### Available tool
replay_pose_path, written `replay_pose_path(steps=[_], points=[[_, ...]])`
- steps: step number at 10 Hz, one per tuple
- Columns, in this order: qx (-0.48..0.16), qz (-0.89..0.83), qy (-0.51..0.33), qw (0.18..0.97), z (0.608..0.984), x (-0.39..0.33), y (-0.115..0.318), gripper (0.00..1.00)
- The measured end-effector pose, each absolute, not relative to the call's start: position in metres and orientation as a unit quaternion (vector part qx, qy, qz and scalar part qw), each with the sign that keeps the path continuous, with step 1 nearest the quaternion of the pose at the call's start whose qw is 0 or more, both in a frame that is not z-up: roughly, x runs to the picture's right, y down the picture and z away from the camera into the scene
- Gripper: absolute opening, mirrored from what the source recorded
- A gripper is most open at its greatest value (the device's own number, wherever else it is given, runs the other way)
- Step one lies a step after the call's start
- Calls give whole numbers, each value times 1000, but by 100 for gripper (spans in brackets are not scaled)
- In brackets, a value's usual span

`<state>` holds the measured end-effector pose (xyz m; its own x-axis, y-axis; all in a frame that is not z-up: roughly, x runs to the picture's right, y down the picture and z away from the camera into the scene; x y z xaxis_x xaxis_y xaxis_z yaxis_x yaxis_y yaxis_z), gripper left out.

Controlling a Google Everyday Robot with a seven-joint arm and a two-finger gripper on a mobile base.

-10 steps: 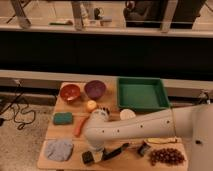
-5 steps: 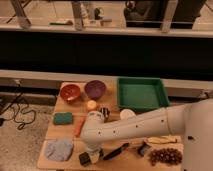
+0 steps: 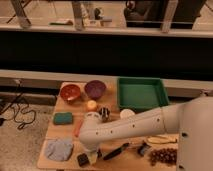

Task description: Wipe table surface with eraser

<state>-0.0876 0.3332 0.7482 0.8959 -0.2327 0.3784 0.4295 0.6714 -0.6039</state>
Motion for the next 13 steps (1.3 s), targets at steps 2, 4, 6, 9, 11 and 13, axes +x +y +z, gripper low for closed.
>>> replay_pose_path(steps=[2,4,6,9,11,13], points=[[-356,-187,-135,905,748,-90,330,14],[-353,-190,-132,907,745,-90,327,14],[-348,-190,-126,909,744,-88,322,14],[-347,-189,-122,911,747,-88,316,14],[-348,-189,-122,910,752,-89,314,14],[-349,-187,-123,910,758,-92,312,14]])
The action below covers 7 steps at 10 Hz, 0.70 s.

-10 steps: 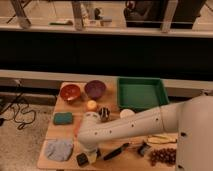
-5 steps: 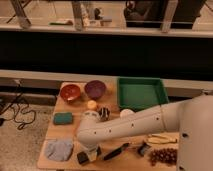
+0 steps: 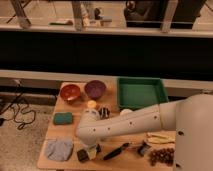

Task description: Wipe table surface with eraser

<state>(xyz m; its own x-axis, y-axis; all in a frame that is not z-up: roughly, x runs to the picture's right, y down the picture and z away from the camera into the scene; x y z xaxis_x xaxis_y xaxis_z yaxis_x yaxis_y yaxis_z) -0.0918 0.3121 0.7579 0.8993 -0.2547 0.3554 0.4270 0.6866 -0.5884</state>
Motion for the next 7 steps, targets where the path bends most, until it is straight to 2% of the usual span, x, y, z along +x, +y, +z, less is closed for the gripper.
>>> replay_pose_path(steps=[7], points=[[-351,-205,-132,904,765,-121,314,14]])
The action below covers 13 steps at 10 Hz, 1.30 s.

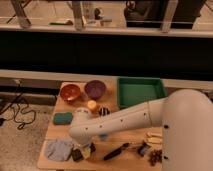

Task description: Wipe table surface with eraser

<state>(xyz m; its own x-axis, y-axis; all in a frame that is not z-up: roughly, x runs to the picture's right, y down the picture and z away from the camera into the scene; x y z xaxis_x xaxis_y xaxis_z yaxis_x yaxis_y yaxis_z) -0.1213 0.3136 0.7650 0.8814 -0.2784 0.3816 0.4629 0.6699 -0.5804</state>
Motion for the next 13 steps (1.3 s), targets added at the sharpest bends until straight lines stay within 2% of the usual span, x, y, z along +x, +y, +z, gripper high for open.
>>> replay_pose_path(steps=[8,13], points=[[-344,-213,-128,906,740,-99,326,14],[-343,-201,-118,910,744,-86,318,14]])
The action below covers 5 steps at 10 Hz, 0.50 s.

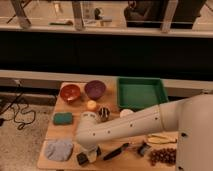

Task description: Wipe table surface with eraser

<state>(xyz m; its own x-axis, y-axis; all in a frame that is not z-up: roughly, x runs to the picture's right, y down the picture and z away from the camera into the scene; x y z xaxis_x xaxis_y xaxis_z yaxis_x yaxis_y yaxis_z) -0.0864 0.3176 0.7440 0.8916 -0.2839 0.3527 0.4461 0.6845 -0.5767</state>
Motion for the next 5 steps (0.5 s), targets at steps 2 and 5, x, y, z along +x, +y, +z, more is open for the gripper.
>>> replay_pose_path(steps=[2,5], points=[[-344,-199,-113,911,749,-84,311,14],[-347,-208,-117,907,754,-100,314,14]])
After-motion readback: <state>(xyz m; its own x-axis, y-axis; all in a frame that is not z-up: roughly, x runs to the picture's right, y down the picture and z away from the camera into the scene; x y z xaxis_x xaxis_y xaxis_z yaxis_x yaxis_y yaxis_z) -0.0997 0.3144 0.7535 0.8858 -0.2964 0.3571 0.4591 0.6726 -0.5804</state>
